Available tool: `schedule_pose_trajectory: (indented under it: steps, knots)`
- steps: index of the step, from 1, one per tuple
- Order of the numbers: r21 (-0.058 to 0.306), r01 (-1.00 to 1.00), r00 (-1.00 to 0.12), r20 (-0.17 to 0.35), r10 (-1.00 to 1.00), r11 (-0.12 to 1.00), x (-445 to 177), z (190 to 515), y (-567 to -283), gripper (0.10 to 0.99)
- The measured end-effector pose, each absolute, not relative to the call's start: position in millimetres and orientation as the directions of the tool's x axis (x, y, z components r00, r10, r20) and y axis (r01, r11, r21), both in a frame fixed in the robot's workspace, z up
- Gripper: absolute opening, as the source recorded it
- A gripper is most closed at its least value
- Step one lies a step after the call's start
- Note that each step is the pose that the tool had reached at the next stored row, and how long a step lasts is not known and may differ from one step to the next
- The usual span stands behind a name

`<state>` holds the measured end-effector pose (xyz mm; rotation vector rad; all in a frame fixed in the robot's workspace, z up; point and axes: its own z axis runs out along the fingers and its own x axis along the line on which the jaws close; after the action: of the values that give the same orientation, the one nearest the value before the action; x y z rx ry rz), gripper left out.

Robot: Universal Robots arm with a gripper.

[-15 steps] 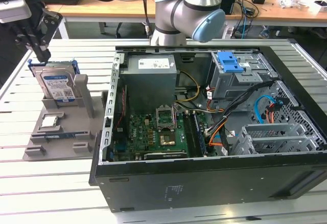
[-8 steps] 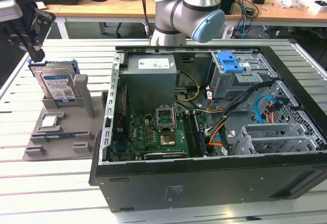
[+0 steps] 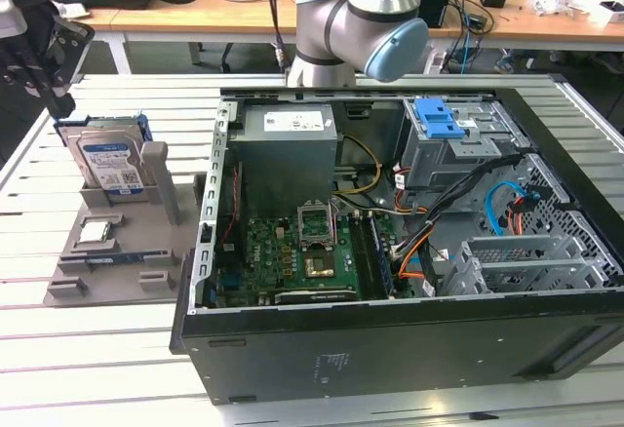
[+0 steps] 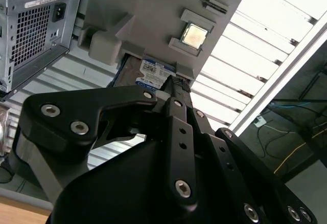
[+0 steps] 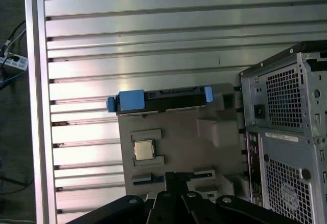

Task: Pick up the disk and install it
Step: 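Reach for the disk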

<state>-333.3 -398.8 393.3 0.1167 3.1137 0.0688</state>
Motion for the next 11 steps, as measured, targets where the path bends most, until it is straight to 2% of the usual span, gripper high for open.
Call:
schedule_pose_trajectory:
  steps: [11]
  knots:
    - [0.045,0.074,-0.997,-0.023,0.075,0.996,-349,393,-399,0.102]
